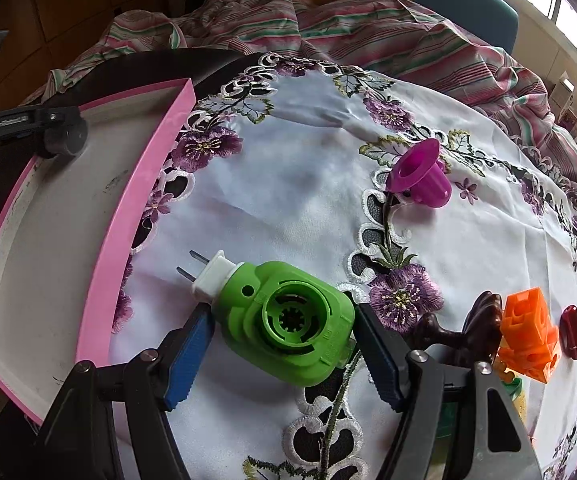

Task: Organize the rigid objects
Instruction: 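Carry the black cylinder to the pink tray with the left tool while the right tool grasps the green sharpener, then open the left tool to release the black cylinder inside the tray, then carry the green sharpener into the pink tray and release it with the right tool, then move the right tool to the red cylinder and grasp it, then grasp the magenta cup with the left tool while the right tool holds the red cylinder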

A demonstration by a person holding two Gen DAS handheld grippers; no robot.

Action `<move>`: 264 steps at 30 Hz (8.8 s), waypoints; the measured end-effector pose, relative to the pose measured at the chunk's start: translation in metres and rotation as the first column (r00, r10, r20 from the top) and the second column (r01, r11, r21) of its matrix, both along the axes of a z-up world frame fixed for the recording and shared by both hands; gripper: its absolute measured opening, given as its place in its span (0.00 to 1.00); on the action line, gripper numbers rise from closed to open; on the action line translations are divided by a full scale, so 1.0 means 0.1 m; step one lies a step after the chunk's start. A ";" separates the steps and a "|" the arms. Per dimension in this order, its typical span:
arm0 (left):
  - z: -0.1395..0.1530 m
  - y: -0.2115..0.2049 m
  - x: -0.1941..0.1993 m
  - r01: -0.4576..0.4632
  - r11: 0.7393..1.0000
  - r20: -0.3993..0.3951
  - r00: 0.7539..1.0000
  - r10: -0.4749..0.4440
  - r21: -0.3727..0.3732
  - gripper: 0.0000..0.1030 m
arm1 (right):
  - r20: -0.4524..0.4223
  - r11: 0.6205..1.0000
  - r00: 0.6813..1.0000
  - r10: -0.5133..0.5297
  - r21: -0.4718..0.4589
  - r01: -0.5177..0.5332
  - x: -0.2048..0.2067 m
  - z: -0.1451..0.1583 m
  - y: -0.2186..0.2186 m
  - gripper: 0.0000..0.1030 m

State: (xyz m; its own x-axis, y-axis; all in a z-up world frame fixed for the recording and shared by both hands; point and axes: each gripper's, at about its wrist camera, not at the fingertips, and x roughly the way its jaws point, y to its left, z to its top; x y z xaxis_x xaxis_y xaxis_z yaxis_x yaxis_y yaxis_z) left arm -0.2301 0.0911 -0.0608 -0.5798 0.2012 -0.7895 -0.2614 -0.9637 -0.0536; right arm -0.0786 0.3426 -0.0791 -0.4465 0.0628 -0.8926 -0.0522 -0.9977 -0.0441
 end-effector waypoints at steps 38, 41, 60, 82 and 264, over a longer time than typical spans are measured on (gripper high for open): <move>0.49 -0.55 1.96 -0.107 0.994 -0.106 0.989 0.106 0.000 0.83 | 0.001 1.000 1.000 -0.024 0.013 0.024 0.02 -0.02 0.00 0.71; 0.48 -0.55 1.97 -0.105 0.995 -0.102 0.989 0.104 -0.002 0.83 | 0.001 1.000 1.000 -0.026 0.010 0.026 0.02 -0.02 0.00 0.71; 0.42 -0.56 1.99 -0.118 0.993 -0.082 0.990 0.116 -0.014 0.83 | 0.001 0.999 0.999 -0.051 -0.012 0.051 0.03 0.00 0.05 0.71; 0.42 -0.64 2.00 -0.123 0.992 -0.083 0.989 0.122 -0.006 0.83 | -0.012 0.998 0.998 -0.065 0.016 0.065 0.05 0.00 0.06 0.70; -0.01 2.91 0.67 0.499 0.864 0.084 0.860 -0.503 0.072 0.11 | -0.123 0.635 0.624 -0.772 -0.213 0.743 0.86 0.31 3.24 0.74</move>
